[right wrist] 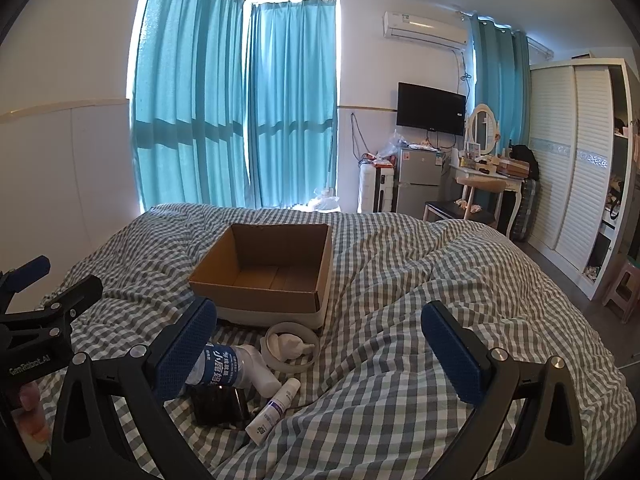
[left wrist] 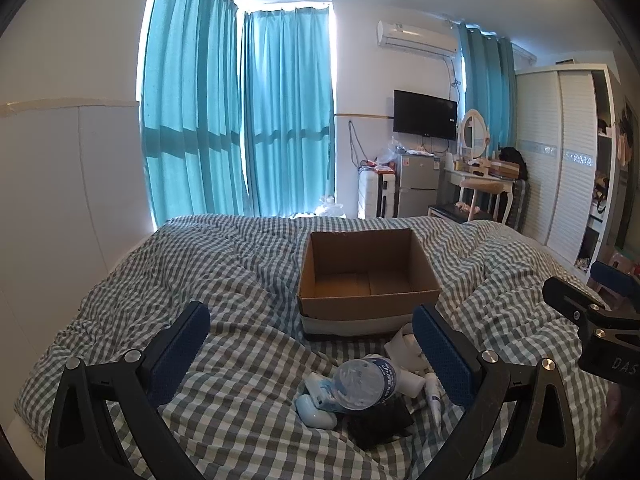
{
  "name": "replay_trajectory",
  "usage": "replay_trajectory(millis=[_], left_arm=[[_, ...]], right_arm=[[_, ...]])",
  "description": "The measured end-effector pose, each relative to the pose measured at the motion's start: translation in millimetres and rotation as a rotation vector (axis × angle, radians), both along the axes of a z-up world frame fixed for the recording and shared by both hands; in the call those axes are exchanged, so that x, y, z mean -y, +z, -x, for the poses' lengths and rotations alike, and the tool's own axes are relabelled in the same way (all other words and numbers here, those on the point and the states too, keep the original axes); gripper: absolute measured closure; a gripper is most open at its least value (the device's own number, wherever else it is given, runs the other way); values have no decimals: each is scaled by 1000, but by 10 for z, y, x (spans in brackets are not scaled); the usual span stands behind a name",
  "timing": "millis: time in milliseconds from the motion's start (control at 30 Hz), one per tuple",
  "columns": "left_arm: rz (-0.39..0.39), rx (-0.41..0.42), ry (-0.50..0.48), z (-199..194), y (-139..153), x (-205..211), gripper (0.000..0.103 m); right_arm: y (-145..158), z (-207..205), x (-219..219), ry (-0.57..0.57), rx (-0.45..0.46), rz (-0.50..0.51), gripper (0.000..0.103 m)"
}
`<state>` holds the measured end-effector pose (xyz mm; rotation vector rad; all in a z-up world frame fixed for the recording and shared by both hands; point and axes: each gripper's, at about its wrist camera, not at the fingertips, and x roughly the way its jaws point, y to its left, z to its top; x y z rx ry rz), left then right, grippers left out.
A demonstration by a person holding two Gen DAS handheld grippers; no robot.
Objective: Organize objects
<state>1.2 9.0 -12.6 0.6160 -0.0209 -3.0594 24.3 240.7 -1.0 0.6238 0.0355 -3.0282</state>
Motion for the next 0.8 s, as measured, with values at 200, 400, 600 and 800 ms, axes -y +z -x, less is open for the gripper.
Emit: replay_trajectory(millis=[200,400,600,800], left_arm=[[13,12,-4,21,-22,-38,0],[44,1,-22,0,22,-58,0],[57,4,-40,18,-13,-89,0],[32,5,-32,48,8,-17,0]], right_arm=[[-12,9,-63,2,0,13,0],[-56,120,-121,-14,34,15,0],[-82,157,-104,-11,49,4,0],[-124,213,-41,8,71,-6,0]])
